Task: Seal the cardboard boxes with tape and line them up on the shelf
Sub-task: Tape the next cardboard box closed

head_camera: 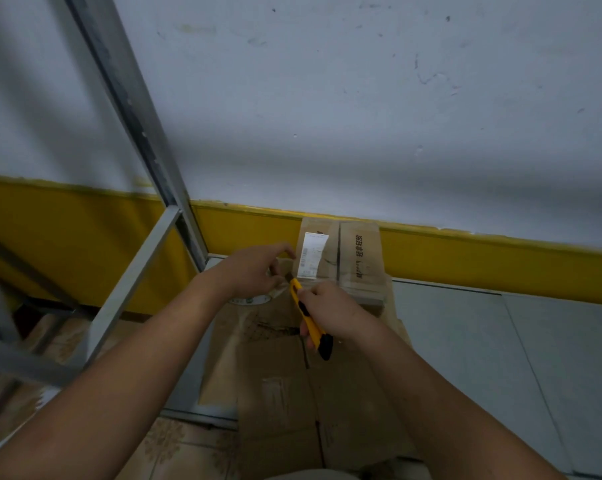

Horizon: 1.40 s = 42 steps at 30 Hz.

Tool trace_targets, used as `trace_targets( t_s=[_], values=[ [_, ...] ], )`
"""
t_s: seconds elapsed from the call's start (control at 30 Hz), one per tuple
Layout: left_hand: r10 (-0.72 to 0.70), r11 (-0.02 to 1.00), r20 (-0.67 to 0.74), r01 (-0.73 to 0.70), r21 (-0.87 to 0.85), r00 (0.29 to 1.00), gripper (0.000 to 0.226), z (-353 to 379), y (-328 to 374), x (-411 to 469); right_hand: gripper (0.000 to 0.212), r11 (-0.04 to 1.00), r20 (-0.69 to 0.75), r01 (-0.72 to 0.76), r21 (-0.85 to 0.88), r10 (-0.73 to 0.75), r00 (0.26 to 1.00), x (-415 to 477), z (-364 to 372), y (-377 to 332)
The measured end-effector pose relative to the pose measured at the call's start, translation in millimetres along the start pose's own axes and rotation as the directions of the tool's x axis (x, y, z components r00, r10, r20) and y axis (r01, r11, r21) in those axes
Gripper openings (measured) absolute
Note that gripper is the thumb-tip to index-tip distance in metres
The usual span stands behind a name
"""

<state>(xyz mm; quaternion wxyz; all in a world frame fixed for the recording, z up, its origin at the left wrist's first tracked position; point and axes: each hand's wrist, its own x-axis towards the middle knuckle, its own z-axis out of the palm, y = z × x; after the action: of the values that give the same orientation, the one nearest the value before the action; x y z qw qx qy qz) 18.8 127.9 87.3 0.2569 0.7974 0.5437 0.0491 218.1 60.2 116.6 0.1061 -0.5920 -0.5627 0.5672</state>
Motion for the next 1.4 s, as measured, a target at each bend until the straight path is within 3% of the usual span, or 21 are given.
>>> trace_targets(
  t_s=[0.27,0.77,0.93,1.07,1.23,1.4],
  values=[
    [0.046,0.987,-0.013,-0.043,0.158,0.999,0.041,-1.6,8.5,-1.0,0.028,0.997,0.062,-0.066,0.045,0.063,0.996,8.6,-11.7,-17.9],
    [0.045,0.982,-0.002,-0.044,0.181,0.999,0.039,-1.9,6.9,-0.8,0.027,0.992,0.123,-0.123,0.015,0.12,0.985,9.4,-6.5,-12.0],
    [0.042,0.982,-0.033,-0.036,0.187,0.999,0.039,-4.2,5.1,-3.0,0.029,0.987,0.133,-0.099,-0.128,0.116,0.984,6.5,1.5,1.3],
    [0.045,0.981,-0.081,-0.029,0.191,0.996,0.038,-1.9,1.5,-8.6,0.044,0.922,0.078,0.0,-0.387,0.033,0.996,9.1,16.4,31.3],
    [-0.018,0.988,-0.096,0.032,0.153,0.995,0.049,27.9,-24.3,-31.1,0.029,0.783,-0.001,0.07,-0.619,-0.09,0.996,12.6,28.8,133.2],
    [-0.072,0.997,-0.191,0.078,0.021,0.979,0.069,79.3,-53.8,-48.8,0.038,0.729,-0.075,0.067,-0.681,-0.16,0.984,18.3,17.3,197.5]
  ],
)
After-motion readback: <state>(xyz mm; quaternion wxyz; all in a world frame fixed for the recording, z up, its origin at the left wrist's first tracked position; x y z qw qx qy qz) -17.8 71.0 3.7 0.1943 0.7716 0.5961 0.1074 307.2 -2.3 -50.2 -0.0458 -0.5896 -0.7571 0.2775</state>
